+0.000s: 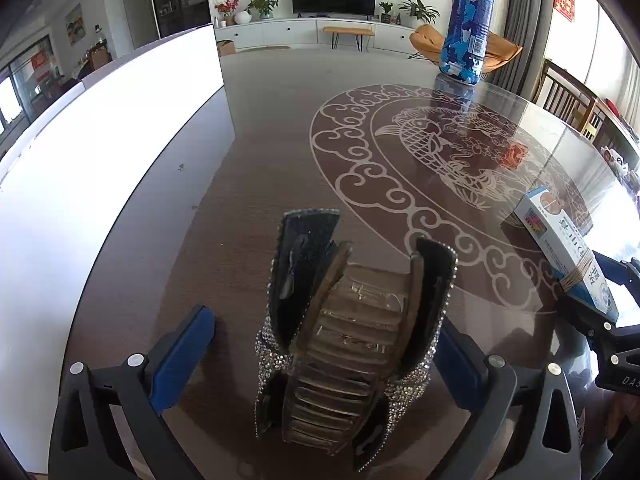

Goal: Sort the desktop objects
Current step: 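Lift the bow clip with the left tool while the right tool lifts the cream box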

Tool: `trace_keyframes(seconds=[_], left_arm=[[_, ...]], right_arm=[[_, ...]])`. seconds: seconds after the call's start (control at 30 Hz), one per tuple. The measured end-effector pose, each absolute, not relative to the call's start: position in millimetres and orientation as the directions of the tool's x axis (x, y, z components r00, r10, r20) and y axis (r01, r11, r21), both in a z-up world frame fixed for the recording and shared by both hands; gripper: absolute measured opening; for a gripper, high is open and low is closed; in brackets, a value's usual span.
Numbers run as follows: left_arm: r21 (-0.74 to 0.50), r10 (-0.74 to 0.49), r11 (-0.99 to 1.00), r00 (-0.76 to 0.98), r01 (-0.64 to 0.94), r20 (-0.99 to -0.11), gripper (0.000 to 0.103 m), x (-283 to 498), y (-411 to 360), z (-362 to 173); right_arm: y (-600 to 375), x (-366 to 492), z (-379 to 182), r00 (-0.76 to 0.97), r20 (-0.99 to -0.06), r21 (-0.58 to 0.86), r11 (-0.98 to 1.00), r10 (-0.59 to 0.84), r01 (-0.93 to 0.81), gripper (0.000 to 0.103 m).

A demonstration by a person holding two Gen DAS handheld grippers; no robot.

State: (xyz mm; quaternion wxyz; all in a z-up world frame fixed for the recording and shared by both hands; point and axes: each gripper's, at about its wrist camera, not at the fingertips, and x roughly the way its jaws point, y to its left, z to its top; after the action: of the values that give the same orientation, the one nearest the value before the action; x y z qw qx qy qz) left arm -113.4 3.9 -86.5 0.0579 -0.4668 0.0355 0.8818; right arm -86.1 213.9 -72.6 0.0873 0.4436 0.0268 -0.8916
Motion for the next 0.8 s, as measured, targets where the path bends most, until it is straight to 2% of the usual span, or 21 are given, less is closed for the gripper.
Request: trace_keyframes(seconds=[0.8], left_arm=[[0.010,0.081,-0.985,-0.520,-0.170,-0.850,0.103,-108.5,4.1,-85.9]], right_arm=[[206.8,-86.8,-75.1,-0.579,-0.808,-0.003,-0.982,-0.107,0.186,0.097]])
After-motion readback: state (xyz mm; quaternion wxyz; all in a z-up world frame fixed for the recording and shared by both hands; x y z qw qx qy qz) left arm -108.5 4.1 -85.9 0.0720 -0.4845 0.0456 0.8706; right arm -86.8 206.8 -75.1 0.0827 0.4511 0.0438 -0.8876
